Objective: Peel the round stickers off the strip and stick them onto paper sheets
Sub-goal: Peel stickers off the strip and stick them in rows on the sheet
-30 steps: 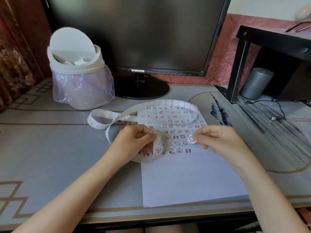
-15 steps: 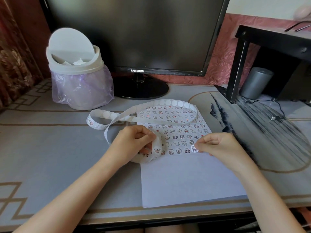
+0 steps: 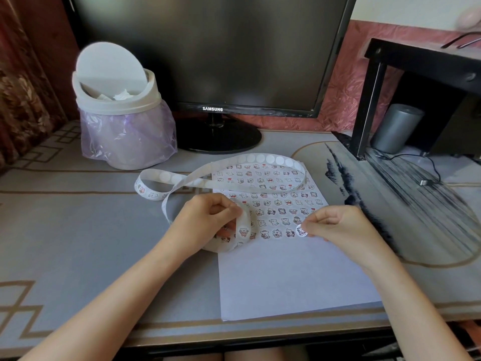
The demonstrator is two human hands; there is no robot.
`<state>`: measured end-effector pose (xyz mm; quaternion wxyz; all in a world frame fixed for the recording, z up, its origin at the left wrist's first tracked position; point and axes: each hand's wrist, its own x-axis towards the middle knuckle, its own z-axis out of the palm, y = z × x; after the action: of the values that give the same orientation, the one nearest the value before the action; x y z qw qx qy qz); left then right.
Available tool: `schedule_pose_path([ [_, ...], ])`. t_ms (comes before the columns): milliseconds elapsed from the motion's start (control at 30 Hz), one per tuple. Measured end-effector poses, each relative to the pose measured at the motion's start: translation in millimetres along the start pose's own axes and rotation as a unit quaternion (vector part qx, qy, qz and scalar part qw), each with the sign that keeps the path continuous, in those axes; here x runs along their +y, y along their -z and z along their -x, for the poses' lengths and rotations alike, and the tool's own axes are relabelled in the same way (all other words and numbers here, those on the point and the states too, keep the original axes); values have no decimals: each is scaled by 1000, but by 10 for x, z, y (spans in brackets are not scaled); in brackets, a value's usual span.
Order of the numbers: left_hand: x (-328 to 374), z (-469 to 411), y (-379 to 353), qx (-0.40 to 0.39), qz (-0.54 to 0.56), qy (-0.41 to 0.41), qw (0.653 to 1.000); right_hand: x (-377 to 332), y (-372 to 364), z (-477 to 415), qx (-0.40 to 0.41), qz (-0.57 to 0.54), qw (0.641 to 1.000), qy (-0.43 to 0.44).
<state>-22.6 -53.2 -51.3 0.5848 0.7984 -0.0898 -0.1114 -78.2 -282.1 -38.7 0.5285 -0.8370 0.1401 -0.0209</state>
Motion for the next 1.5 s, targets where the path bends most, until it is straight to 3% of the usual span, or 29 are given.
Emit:
schedule_pose_path([
  [733, 32, 20, -9, 6, -10, 3, 1000, 163, -52, -62, 42, 97, 993, 45],
  [1000, 33, 29, -12, 8, -10, 4, 1000, 183, -1, -56, 26, 69, 995, 69],
  [1200, 29, 25, -13, 5, -7, 5, 1000, 211, -9, -78, 56, 32, 996, 65],
  [1367, 20, 20, -12, 7, -17, -3, 1000, 215, -80, -84, 83, 119, 987, 64],
  [1500, 21, 23, -8, 9, -26, -5, 1000, 231, -55, -97, 74, 118, 987, 76],
])
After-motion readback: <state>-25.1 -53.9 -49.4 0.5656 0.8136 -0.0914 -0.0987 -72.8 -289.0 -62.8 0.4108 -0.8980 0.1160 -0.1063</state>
